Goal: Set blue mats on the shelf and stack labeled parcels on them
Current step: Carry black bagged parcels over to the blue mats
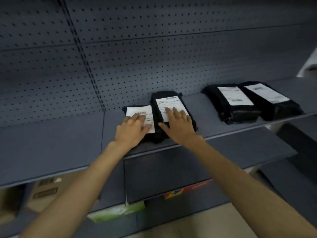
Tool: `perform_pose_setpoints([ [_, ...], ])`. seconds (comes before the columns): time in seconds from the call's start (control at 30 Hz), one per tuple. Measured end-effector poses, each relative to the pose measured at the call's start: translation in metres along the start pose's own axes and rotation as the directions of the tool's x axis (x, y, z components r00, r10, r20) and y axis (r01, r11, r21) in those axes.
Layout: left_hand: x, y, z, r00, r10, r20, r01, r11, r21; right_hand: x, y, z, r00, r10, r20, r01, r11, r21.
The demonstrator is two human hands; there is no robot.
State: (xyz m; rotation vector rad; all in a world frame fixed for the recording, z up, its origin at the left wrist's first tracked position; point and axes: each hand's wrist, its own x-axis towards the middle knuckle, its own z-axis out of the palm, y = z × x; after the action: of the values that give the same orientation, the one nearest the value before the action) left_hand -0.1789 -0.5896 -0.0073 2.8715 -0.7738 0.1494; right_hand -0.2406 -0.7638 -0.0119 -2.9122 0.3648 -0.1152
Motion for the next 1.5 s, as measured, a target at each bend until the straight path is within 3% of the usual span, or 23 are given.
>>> perform_pose_setpoints([
  [0.1,0.002,0.015,0.005,0.995,-0.103,0.008,0.103,0.995,-0.009,0.02,0.004,0.019,0.999,-0.027,0.037,0.029,0.999,-0.043],
  [0.37,0.001,0.049,0.017,0.912,-0.389,0.133,0.402,0.911,-0.094,0.024,0.023,0.024,0.997,-0.076,0.0,0.076,0.995,0.064],
  [0.57,-0.006,0.063,0.017,0.849,-0.489,0.202,0.522,0.838,-0.163,0.018,0.04,0.01,0.996,-0.047,0.078,0.038,0.993,0.115],
  [0.77,-0.018,0.08,0.037,0.847,-0.524,-0.088,0.504,0.845,-0.179,-0.002,0.049,0.006,0.999,-0.026,0.022,0.02,0.975,0.223],
  [1.03,-0.067,0.062,0.041,0.779,-0.511,-0.364,0.403,0.852,-0.333,-0.042,0.033,0.018,0.96,0.074,-0.27,0.071,0.868,0.492],
  [1.27,-0.125,-0.032,-0.001,0.671,-0.55,-0.497,0.464,0.835,-0.298,-0.06,-0.076,0.023,0.932,-0.044,-0.359,0.26,0.771,0.582],
  [1.5,-0.229,-0.175,-0.053,0.527,-0.631,-0.57,0.565,0.761,-0.319,-0.093,-0.246,0.028,0.917,-0.165,-0.364,0.38,0.645,0.663],
])
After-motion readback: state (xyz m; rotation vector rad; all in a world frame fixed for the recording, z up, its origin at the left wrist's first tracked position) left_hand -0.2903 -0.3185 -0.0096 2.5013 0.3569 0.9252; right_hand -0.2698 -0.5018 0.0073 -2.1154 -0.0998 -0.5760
